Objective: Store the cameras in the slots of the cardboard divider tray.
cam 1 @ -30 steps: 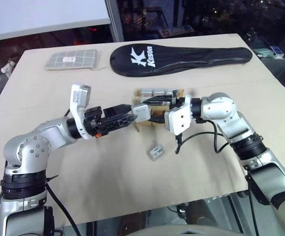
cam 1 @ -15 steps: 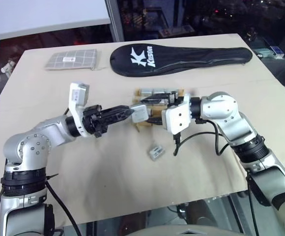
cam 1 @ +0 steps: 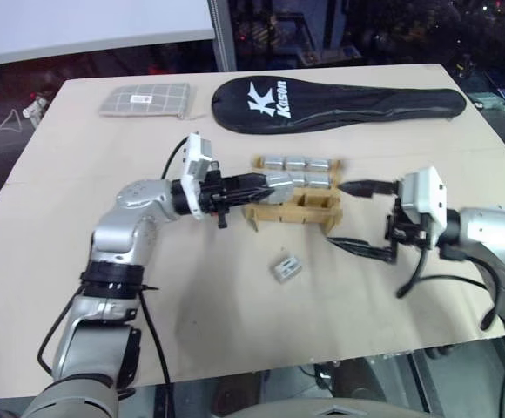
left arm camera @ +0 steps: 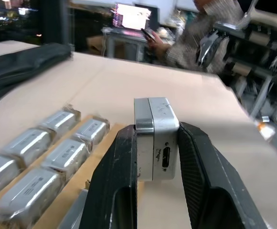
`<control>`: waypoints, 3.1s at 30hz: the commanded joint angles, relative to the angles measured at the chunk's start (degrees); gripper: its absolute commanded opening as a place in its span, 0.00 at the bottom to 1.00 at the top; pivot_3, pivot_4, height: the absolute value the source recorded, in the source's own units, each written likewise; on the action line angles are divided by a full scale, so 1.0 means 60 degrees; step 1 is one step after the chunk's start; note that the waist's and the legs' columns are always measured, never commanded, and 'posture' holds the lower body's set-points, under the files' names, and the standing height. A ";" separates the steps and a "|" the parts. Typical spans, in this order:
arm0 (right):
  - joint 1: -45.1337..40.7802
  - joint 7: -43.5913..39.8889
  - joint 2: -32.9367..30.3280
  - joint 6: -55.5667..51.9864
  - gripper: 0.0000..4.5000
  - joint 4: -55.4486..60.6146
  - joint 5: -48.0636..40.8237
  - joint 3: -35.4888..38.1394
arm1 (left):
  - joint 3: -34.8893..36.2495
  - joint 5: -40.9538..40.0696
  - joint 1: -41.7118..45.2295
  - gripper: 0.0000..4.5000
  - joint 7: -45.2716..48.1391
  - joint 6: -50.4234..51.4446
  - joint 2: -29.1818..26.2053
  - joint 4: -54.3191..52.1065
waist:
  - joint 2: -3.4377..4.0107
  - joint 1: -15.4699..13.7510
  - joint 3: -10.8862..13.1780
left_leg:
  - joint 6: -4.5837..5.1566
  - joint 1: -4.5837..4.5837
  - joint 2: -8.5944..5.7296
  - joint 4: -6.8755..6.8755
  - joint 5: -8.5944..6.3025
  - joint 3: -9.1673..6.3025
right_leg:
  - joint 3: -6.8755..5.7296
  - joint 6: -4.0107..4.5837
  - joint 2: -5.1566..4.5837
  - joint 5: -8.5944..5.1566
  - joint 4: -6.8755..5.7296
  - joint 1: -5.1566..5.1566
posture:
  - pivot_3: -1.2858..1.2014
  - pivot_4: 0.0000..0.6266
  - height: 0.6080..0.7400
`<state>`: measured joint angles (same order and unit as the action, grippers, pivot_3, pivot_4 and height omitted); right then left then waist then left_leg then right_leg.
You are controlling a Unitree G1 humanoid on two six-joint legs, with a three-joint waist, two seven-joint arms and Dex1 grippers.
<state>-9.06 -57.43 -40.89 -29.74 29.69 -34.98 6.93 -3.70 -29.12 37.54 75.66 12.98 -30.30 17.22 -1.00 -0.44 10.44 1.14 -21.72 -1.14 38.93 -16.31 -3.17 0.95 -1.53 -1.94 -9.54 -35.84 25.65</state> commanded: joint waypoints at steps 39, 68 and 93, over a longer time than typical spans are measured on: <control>0.6910 0.0247 0.1763 0.2810 0.99 0.1721 -0.1809 0.4657 | 0.0833 0.2802 0.3482 0.14 0.2239 -0.5123 0.1377 0.8164 | -0.0016 0.0162 -0.0008 | 0.0028 0.0008 0.0003 0.0073 -0.0015 0.0015 | 0.0022 -0.0081 0.0017 -0.0011 -0.0013 -0.0038 | 0.52 0.24 1.00; 0.6699 0.0437 0.1594 0.2969 1.00 0.1636 -0.1561 0.4351 | 0.0644 0.4309 0.3697 0.76 0.0799 -0.6338 0.1727 0.8801 | -0.0023 0.0173 -0.0014 | 0.0038 0.0170 0.0015 0.0071 -0.0021 0.0020 | 0.0027 -0.0095 0.0023 -0.0019 -0.0009 -0.0184 | 0.52 0.24 1.00; -0.0270 -0.1249 -0.0628 0.2079 1.00 -0.1293 0.1439 -0.1708 | 0.1886 0.0346 -0.1034 0.99 0.2276 0.1996 -0.3345 -0.2294 | -0.0033 0.0384 0.0002 | 0.0039 0.0174 0.0072 0.0047 -0.0023 0.0039 | 0.0051 -0.0059 0.0046 -0.0040 -0.0013 -0.0145 | 0.52 0.24 1.00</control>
<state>-7.68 -62.15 -44.54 -18.38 23.65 -28.86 -0.02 4.82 -24.21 32.37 90.30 21.88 -48.61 9.36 -1.20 1.87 10.45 1.36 -20.74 -0.62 39.18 -16.46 -2.91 1.25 -1.89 -1.63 -9.77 -35.88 24.82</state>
